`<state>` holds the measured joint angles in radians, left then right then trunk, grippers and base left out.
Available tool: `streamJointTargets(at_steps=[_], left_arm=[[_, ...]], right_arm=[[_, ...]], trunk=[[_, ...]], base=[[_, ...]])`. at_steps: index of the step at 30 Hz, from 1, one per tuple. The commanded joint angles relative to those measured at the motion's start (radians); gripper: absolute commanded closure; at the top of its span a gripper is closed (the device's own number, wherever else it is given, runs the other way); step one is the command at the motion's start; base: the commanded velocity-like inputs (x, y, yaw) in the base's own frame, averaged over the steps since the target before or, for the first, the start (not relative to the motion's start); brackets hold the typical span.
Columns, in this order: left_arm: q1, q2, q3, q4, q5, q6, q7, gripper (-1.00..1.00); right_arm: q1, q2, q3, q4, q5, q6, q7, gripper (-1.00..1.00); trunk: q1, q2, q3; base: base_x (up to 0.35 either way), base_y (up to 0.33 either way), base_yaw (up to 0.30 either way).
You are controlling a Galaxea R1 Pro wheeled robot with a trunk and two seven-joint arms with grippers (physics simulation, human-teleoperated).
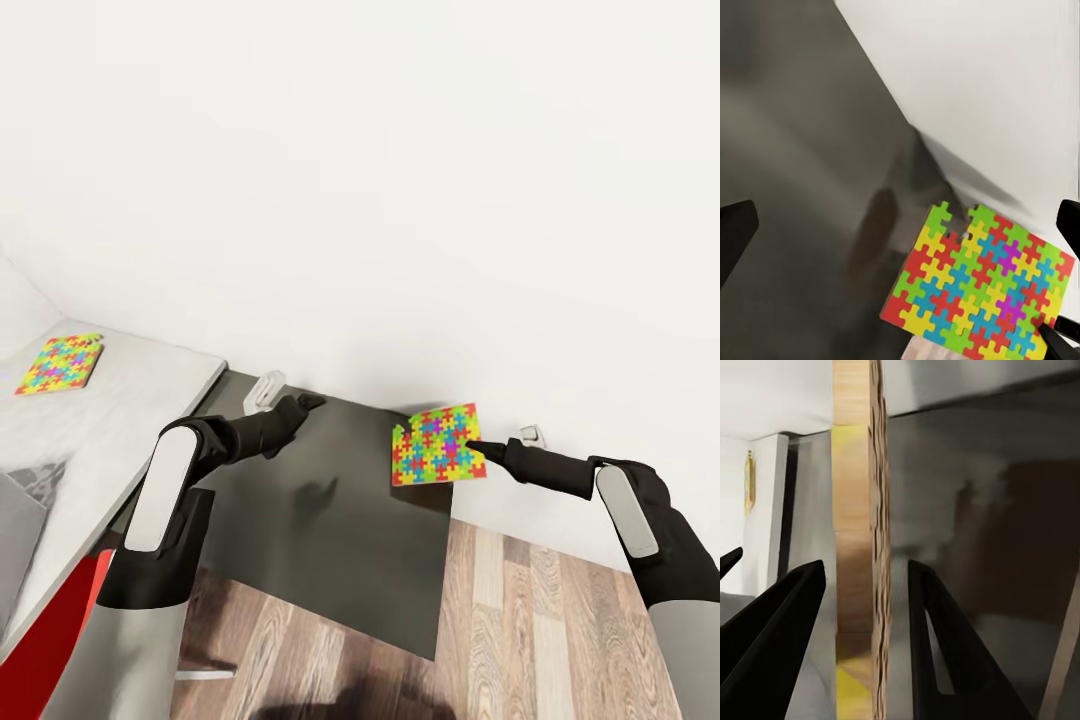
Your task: Put all the toys in the child's room - the three board games (two on the bed and one on the table), the two jigsaw puzzles on the table, and the tennis ball on the table - inside the toy box on the table in the child's room.
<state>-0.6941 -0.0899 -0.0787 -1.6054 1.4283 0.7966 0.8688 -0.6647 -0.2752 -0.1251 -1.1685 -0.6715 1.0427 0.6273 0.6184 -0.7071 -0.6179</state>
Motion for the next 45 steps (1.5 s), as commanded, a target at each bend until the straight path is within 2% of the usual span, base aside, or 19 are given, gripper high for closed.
streamJointTargets(at_steps=[1, 37, 45], left_arm=[[-0.001, 0.000, 0.001, -0.001, 0.009, 0.001, 0.010, -1.00], [-0.001, -0.001, 0.001, -0.001, 0.009, 0.001, 0.010, -1.00], [-0.001, -0.001, 0.001, -0.001, 0.009, 0.001, 0.010, -1.00]], right_arm=[[-0.001, 0.001, -0.002, -0.001, 0.007, 0.004, 0.007, 1.00], [0.000, -0.005, -0.002, -0.009, 0.004, 0.004, 0.007, 1.00], [0.003, -0.006, -0.002, -0.042, 0.005, 0.004, 0.007, 1.00]], trunk=[[0.000, -0.001, 0.001], [0.000, -0.001, 0.058], [0.000, -0.001, 0.070]], base=[[0.000, 0.000, 0.000], [0.000, 0.000, -0.020], [0.000, 0.000, -0.063]])
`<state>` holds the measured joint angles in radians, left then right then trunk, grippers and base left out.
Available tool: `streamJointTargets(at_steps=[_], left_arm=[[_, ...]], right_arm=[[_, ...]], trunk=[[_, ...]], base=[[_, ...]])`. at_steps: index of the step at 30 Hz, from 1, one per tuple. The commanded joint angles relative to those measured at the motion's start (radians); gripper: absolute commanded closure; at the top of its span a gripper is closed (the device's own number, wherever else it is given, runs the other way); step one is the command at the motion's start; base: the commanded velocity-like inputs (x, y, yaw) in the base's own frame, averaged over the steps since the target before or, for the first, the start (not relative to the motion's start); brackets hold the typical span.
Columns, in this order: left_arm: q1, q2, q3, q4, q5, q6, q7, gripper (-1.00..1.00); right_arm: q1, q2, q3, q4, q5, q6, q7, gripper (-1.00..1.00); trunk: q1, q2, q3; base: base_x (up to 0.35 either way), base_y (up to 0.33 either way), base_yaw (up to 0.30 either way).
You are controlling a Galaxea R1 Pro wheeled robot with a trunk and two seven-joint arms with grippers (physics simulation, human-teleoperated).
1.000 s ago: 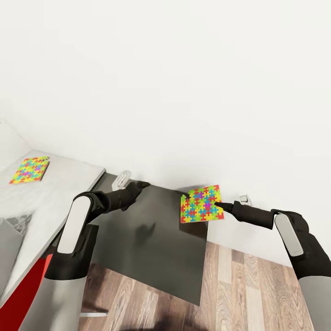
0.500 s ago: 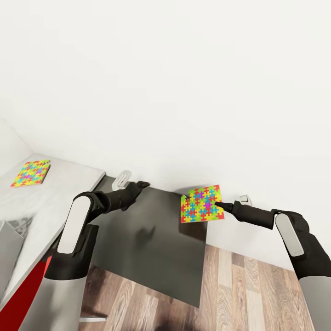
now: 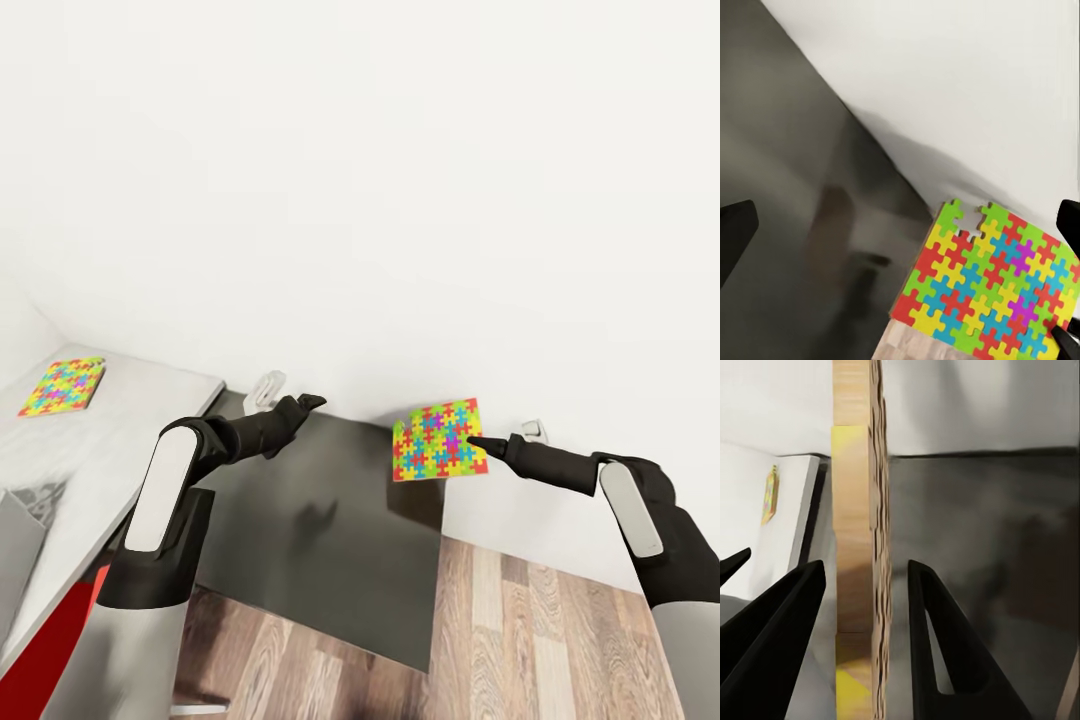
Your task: Put all the toys in the child's room - the three board games (two on the bed and one on the table), the two jigsaw puzzles on the table, and the tennis ball on the table - inside the toy box on the table in the child's room.
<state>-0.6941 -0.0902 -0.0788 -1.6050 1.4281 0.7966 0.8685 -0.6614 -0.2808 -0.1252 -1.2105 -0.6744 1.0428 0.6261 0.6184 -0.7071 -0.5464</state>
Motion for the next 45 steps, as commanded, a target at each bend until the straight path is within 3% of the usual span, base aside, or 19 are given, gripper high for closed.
streamJointTargets(at_steps=[1, 23, 45], left_arm=[[-0.001, 0.000, 0.001, -0.001, 0.009, 0.001, 0.010, -1.00], [-0.001, 0.000, 0.000, -0.001, 0.009, 0.001, 0.010, -1.00], [-0.001, 0.002, 0.001, -0.001, 0.009, 0.001, 0.011, -1.00]], right_arm=[[0.001, 0.000, -0.001, -0.006, 0.008, 0.004, 0.008, 1.00], [0.015, 0.001, -0.002, -0.039, 0.009, 0.004, 0.007, 1.00], [0.016, 0.002, -0.002, -0.042, 0.009, 0.004, 0.007, 1.00]], trunk=[[0.000, -0.001, 0.001], [0.000, -0.001, 0.036], [-0.084, 0.153, 0.140]], base=[[0.000, 0.000, -0.065], [0.000, 0.000, -0.066], [0.000, 0.000, -0.066]])
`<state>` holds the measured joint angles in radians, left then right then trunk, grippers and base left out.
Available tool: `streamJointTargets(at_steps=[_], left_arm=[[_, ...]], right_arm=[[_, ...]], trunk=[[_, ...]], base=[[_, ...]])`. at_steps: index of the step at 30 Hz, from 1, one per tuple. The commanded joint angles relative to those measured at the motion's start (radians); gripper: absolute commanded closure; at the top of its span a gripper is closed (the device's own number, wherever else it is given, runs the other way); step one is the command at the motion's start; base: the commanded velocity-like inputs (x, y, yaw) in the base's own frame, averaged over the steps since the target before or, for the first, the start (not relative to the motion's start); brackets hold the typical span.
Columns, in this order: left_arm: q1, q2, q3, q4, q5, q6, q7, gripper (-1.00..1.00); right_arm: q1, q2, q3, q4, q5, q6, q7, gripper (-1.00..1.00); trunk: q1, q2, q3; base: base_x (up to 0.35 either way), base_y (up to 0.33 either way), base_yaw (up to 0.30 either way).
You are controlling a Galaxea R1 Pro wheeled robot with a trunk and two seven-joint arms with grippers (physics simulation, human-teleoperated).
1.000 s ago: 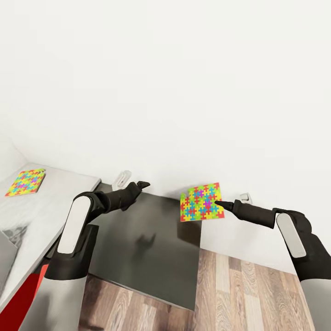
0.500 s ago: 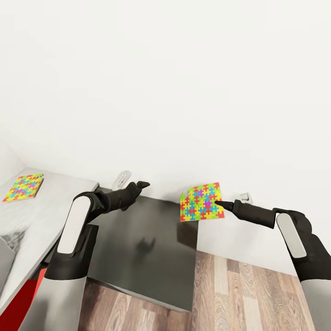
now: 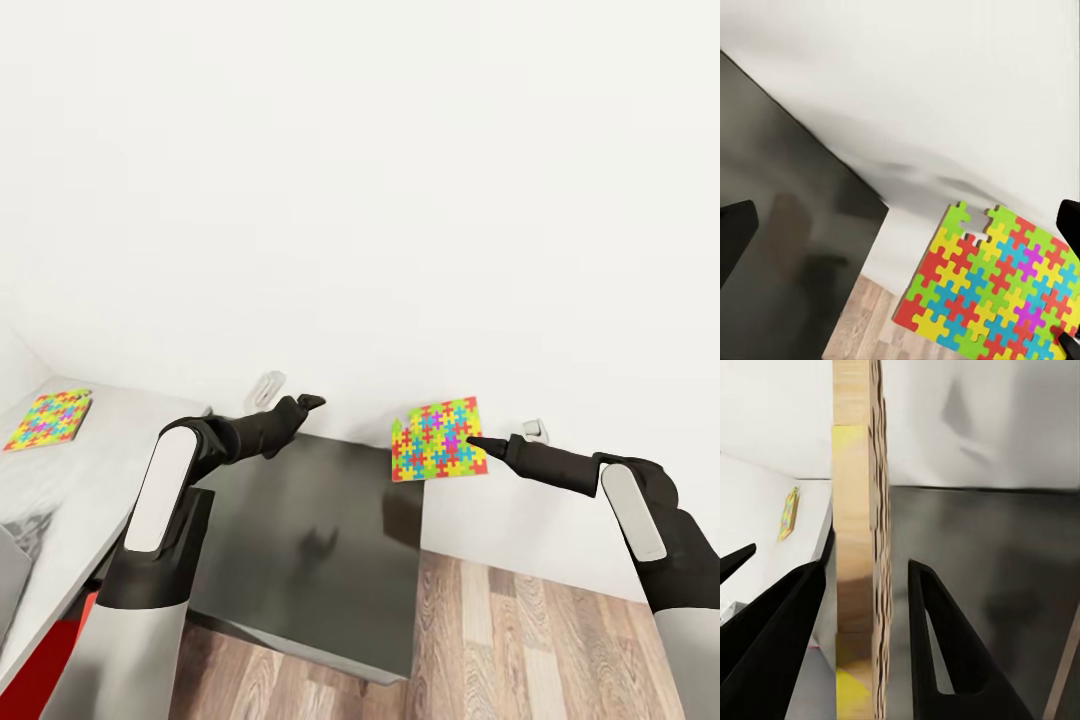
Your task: Put all the toys in the child's room - the three board games (two on the bed and one on the table), the two jigsaw puzzles on the table, and the tennis ball on the table - inside the toy box on the table in the child's room.
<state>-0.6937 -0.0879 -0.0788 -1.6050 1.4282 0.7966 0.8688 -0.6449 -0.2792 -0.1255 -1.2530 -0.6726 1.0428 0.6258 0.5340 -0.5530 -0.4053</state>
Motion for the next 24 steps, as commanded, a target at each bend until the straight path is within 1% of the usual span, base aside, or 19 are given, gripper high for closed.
streamJointTargets(at_steps=[1, 16, 19, 22, 24], left_arm=[[-0.001, 0.000, 0.001, -0.001, 0.009, 0.001, 0.011, -1.00], [0.000, 0.003, 0.002, -0.001, 0.009, 0.001, 0.012, -1.00], [0.000, 0.003, 0.002, -0.001, 0.009, 0.001, 0.011, -1.00], [0.000, 0.004, 0.002, -0.001, 0.009, 0.001, 0.012, -1.00], [0.000, 0.004, 0.002, -0.001, 0.009, 0.001, 0.012, -1.00]], right_arm=[[-0.001, 0.000, -0.001, -0.001, 0.007, 0.004, 0.008, 1.00], [0.010, 0.001, 0.000, -0.041, 0.007, 0.004, 0.008, 1.00], [0.014, 0.001, 0.000, -0.049, 0.007, 0.004, 0.008, 1.00], [0.029, 0.001, 0.000, -0.067, 0.007, 0.004, 0.010, 1.00], [0.037, 0.001, 0.000, -0.074, 0.007, 0.004, 0.010, 1.00]], trunk=[[-0.004, 0.006, 0.003], [-0.061, 0.111, 0.073], [-0.073, 0.132, 0.084], [-0.084, 0.153, 0.095], [-0.084, 0.153, 0.095]], base=[[0.000, 0.000, -0.066], [0.000, 0.000, -0.033], [0.000, 0.000, -0.006], [0.000, 0.000, -0.004], [0.000, 0.000, -0.002]])
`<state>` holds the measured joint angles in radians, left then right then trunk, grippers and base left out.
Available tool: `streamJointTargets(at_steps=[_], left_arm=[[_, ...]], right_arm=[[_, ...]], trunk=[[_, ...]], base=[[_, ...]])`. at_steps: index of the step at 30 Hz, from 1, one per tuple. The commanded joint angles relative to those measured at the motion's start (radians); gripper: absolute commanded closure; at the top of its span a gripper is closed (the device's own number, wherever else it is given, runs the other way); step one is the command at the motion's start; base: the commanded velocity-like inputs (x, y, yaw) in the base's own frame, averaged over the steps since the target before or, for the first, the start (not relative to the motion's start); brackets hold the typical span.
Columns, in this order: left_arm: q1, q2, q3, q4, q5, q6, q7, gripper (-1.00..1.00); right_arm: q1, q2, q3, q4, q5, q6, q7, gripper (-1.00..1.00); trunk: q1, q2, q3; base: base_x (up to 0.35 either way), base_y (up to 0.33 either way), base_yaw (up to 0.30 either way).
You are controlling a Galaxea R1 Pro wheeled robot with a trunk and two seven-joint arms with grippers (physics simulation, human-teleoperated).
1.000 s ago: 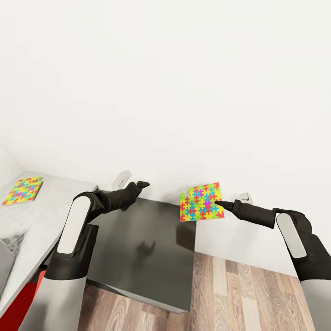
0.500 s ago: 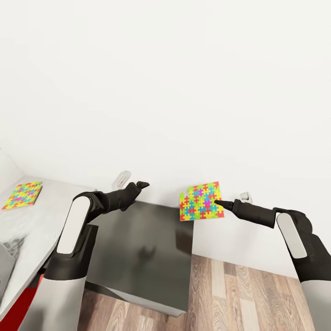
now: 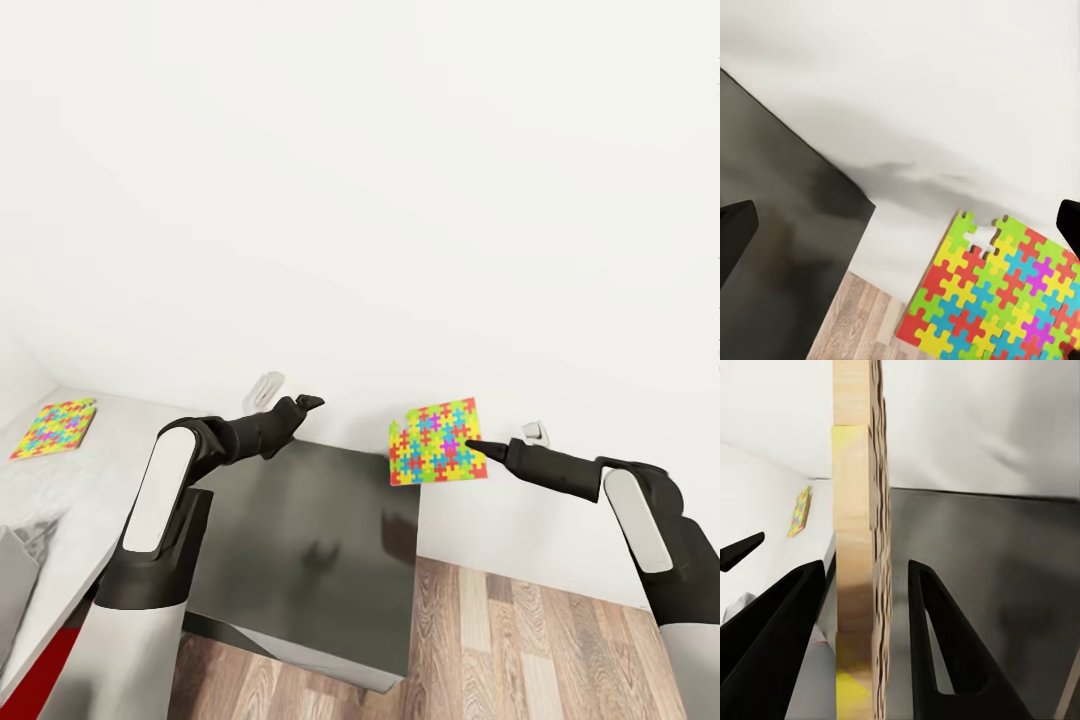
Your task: Put all the toys in the child's room - the three board games (two on the bed and one on the table), the two jigsaw puzzles on the table, and the tennis ball on the table - inside the toy box on the table in the child's room.
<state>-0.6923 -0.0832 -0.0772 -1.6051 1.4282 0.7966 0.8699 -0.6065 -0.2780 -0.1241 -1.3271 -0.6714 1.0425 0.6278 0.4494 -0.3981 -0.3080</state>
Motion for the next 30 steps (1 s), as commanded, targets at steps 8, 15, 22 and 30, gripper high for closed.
streamJointTargets(at_steps=[8, 15, 22, 30], left_arm=[[-0.001, 0.002, 0.001, -0.001, 0.009, 0.001, 0.011, -1.00], [0.000, 0.004, 0.002, -0.001, 0.009, 0.001, 0.011, -1.00], [0.000, 0.005, 0.003, -0.001, 0.009, 0.001, 0.011, -1.00], [0.000, 0.005, 0.003, -0.001, 0.009, 0.001, 0.011, -1.00]], right_arm=[[0.029, 0.003, 0.000, -0.050, 0.007, 0.005, 0.008, 1.00], [0.035, 0.008, 0.003, -0.063, 0.008, 0.005, 0.006, 1.00], [0.036, 0.008, 0.004, -0.068, 0.009, 0.005, 0.006, 1.00], [0.037, 0.007, 0.003, -0.073, 0.008, 0.005, 0.006, 1.00]], trunk=[[0.001, -0.002, 0.000], [0.001, -0.002, 0.008], [0.001, -0.002, 0.018], [0.001, -0.002, 0.031]], base=[[0.000, 0.000, -0.006], [0.000, 0.000, -0.013], [0.000, 0.000, -0.004], [0.000, 0.000, -0.001]])
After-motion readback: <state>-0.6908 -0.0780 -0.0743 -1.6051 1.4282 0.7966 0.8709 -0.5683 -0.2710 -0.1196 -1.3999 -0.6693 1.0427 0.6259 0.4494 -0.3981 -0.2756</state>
